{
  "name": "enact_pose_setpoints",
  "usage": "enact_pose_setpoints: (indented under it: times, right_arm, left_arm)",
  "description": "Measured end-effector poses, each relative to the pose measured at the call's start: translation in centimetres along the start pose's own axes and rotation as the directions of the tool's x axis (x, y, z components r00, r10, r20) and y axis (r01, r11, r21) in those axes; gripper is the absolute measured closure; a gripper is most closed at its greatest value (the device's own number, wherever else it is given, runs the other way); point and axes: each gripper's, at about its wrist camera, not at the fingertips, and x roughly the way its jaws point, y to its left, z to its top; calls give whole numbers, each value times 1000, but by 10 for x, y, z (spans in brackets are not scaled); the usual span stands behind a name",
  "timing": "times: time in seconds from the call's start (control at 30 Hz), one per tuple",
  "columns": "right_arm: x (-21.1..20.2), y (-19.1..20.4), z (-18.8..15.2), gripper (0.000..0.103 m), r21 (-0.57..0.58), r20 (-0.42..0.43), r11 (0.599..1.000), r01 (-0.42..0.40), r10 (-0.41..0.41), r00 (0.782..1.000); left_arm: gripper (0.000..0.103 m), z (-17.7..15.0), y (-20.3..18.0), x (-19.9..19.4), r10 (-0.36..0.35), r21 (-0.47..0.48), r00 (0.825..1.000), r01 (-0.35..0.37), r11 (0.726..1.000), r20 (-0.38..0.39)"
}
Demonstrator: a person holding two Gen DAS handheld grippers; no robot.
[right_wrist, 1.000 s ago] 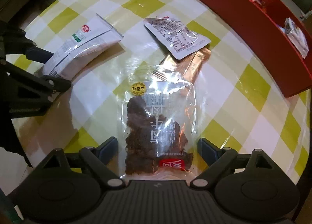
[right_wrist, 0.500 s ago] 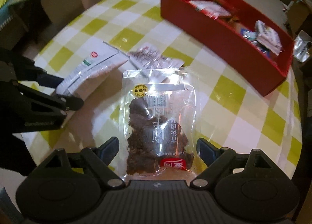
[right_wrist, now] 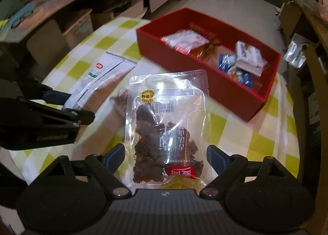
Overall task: Organize snacks
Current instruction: 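Carry the Weilong pack and jerky bag in both tools over the red box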
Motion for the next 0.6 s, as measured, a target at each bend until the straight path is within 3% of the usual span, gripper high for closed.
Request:
enact_pose_setpoints:
  times: [0.6]
  right_arm:
    - [2, -72, 76, 9, 157, 108, 985, 75, -93, 990]
  left_arm:
    - [54, 98, -22, 9, -19, -11, 994, 20, 1000, 104]
